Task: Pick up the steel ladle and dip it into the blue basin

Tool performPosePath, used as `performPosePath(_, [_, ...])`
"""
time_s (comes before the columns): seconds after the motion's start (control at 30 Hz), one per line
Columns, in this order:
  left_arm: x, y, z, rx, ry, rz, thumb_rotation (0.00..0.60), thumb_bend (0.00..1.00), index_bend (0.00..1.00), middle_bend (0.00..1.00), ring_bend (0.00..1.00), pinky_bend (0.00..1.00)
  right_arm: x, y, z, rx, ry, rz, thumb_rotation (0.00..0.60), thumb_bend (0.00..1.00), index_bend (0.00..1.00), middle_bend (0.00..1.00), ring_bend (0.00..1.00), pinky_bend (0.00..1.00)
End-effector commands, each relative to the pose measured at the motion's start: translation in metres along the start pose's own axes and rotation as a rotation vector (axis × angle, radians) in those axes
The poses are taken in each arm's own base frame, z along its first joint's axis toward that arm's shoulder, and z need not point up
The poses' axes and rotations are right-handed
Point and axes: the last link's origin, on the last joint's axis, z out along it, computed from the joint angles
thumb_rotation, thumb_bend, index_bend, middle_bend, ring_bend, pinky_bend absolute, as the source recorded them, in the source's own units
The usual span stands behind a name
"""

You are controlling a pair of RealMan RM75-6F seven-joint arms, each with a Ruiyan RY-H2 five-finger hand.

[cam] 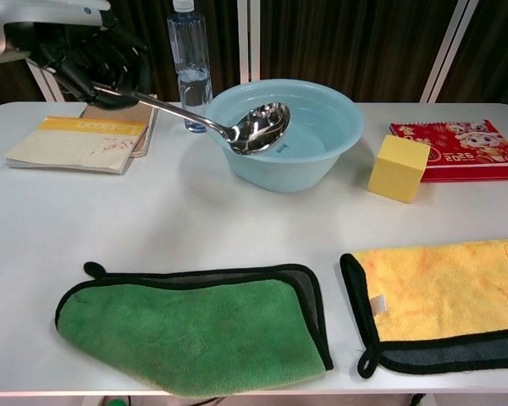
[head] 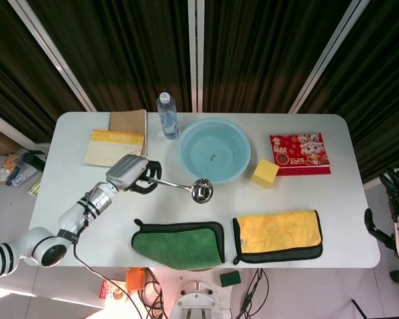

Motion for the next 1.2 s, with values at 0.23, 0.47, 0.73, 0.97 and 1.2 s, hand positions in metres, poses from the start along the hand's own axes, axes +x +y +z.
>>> performPosePath(0.23, [0.031, 0.049, 0.061, 0.011, -0.124, -0.019, 0.600, 0.39, 0.73, 0.67, 0.66, 0.81, 0.004, 0.007, -0.002, -0.014, 0.014, 0.012, 0.600, 0.51, 0.00, 0.00, 0.00, 0.00])
performPosePath(0.47, [0.027, 0.068, 0.100, 0.039, -0.135, -0.005, 0.600, 0.40, 0.74, 0.67, 0.67, 0.80, 0.006, 0.013, -0.003, -0.029, 0.021, 0.024, 0.600, 0.50, 0.00, 0.00, 0.00, 0.00])
performPosePath(0.73, [0.016, 0.061, 0.135, 0.114, -0.084, 0.102, 0.600, 0.41, 0.74, 0.67, 0.67, 0.80, 0.007, 0.017, -0.004, -0.038, 0.018, 0.030, 0.600, 0.51, 0.00, 0.00, 0.00, 0.00])
performPosePath(0.97, [0.026, 0.046, 0.151, 0.191, -0.038, 0.166, 0.600, 0.41, 0.74, 0.68, 0.67, 0.80, 0.006, 0.020, -0.005, -0.047, 0.018, 0.032, 0.600, 0.51, 0.00, 0.00, 0.00, 0.00])
performPosePath(1.2, [0.024, 0.027, 0.155, 0.274, -0.002, 0.307, 0.600, 0.41, 0.74, 0.68, 0.67, 0.80, 0.003, 0.020, -0.003, -0.047, 0.012, 0.036, 0.600, 0.51, 0.00, 0.00, 0.00, 0.00])
